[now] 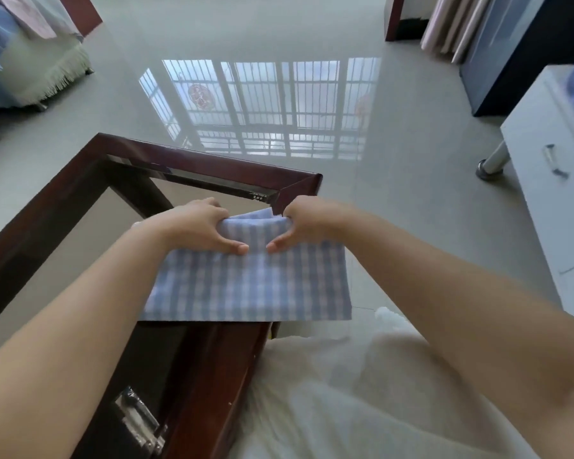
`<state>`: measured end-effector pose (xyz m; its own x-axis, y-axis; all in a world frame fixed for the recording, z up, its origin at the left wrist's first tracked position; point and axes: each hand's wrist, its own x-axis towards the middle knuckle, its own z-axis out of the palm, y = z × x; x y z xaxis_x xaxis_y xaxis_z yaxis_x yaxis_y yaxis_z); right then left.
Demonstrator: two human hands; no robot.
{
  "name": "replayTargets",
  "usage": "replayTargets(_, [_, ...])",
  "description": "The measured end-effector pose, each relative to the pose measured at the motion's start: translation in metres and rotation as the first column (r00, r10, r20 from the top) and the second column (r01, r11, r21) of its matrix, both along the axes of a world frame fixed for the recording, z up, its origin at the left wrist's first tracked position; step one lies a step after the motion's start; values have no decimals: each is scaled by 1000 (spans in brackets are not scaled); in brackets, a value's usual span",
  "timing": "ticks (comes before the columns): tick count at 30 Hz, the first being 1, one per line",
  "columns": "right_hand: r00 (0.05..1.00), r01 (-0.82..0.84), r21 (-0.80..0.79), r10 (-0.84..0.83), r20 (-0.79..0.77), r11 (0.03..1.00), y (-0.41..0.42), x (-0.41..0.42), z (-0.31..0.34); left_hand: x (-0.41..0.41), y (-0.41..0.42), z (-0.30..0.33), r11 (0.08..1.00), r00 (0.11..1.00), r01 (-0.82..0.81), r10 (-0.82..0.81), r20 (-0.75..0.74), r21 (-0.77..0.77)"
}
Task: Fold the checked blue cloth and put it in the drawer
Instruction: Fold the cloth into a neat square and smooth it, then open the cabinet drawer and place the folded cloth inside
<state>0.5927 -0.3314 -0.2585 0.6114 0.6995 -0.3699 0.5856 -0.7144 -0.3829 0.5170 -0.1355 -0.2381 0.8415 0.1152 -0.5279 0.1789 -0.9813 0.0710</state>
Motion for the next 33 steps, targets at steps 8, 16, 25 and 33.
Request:
replayTargets(8, [901,287,240,-346,261,927,-149,0,-6,51,-127,21,963,918,258,-270,292,79])
replayTargets(16, [755,615,225,-647,106,756,-252,-37,-39,64,-244,-25,780,629,548,-622,467,301])
replayTargets(25, [728,640,43,-624,284,767,-297,-65,-87,46,-273,-105,691,538,706,-668,514,158])
replayTargets(33, [408,879,-262,-913,-16,398,-342,-87,-66,50,-255,-102,698,600,710,-668,441,91])
